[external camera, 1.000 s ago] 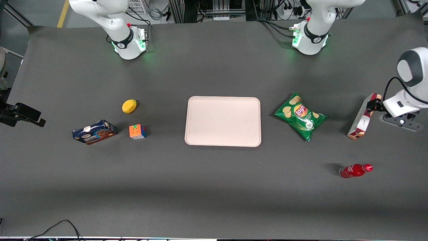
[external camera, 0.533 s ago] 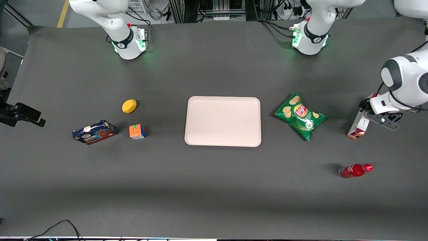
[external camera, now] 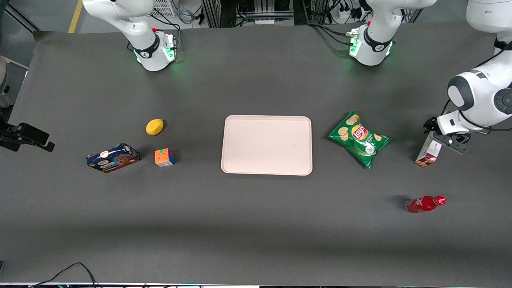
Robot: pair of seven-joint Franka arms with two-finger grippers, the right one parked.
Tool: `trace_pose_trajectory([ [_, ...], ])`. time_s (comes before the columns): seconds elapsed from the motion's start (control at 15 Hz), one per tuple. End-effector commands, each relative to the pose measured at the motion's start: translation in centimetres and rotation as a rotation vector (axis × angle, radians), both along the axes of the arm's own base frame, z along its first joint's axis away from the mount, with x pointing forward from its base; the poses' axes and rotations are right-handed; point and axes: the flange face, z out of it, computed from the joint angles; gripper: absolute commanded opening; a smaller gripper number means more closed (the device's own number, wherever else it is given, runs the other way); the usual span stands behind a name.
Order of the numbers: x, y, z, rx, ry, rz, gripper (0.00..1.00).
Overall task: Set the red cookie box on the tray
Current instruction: 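Close the left gripper on the red plaid cookie box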
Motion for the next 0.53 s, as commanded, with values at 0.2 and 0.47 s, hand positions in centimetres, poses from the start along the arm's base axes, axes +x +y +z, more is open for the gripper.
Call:
trace_pose_trajectory([
  [0.2,0.3,-0.2,0.1,-0.018,-0.009,-0.001,0.00],
  [0.47,1.6,-0.4,2.8,-0.033,-0.007,0.083,0.00],
])
